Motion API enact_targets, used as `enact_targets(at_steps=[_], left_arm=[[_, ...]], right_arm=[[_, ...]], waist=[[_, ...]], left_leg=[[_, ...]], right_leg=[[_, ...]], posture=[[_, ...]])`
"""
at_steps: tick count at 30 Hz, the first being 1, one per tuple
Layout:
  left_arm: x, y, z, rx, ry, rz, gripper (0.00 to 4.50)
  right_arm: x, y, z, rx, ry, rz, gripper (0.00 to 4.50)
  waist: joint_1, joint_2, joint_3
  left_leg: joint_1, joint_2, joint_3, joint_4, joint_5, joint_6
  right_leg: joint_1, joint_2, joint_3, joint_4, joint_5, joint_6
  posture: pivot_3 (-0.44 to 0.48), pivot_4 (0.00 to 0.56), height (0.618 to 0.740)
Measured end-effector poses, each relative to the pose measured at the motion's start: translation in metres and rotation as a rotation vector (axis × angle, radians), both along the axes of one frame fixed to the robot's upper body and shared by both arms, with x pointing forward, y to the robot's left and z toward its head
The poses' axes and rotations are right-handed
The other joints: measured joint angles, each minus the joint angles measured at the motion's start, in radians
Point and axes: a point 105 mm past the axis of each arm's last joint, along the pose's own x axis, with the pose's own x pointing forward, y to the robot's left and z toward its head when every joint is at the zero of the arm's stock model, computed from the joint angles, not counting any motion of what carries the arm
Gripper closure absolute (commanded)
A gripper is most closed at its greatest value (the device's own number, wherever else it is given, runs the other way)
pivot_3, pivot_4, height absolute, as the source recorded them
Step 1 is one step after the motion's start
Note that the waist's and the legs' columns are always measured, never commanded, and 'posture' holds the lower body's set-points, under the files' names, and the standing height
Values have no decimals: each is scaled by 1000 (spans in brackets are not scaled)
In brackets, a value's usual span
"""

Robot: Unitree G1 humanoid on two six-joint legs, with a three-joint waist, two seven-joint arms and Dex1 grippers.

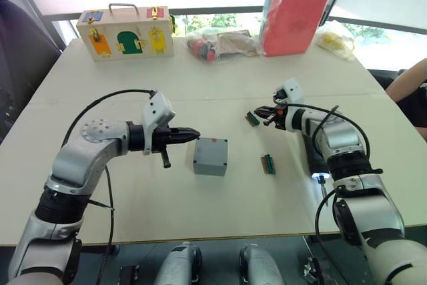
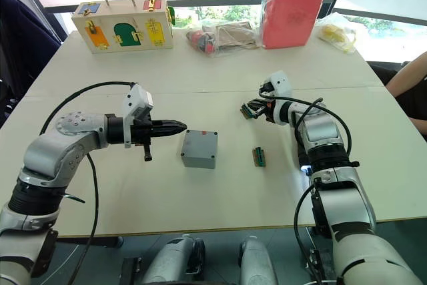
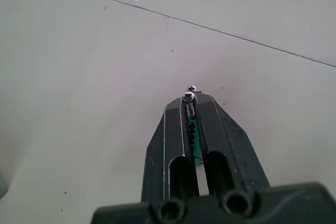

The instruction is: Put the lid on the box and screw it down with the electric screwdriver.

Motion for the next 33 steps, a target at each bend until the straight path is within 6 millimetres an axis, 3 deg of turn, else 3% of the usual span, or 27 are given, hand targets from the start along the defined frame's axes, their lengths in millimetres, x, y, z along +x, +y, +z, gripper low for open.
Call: enact_targets(at_steps=[4, 6, 10, 14, 33], left_arm=[[-2, 4, -7, 5, 32, 2, 4500], [-8, 14, -14, 36, 75, -3, 4500], [-19, 27, -23, 75, 137, -19, 4500], [-20, 29, -21, 74, 134, -17, 4500], [-18, 26, -17, 53, 131, 3, 4500]], right_arm=[[-11, 5, 29, 13, -97, 53, 4477], [-29, 11, 40, -3, -143, 124, 4477], [-72, 37, 38, 17, -133, 292, 4477], [-96, 60, 34, 12, -120, 392, 4477], [-99, 73, 13, 9, -52, 401, 4477]], waist=[[1, 0, 0], [0, 0, 0], [3, 0, 0], [6, 0, 0], [4, 0, 0]], left_leg=[[0, 0, 0, 0, 0, 0], [0, 0, -1, -1, 0, 0], [0, 0, -1, 0, 0, 0], [0, 0, -1, 1, 0, 0], [0, 0, -1, 1, 0, 0]], right_leg=[[0, 0, 0, 1, 0, 0], [0, 0, 0, 0, 0, 0], [0, 0, 0, -1, 0, 0], [0, 0, 0, 0, 0, 0], [0, 0, 0, -1, 0, 0]], posture=[[0, 150, 740], [0, 150, 740], [0, 150, 740], [0, 150, 740], [0, 150, 740]])
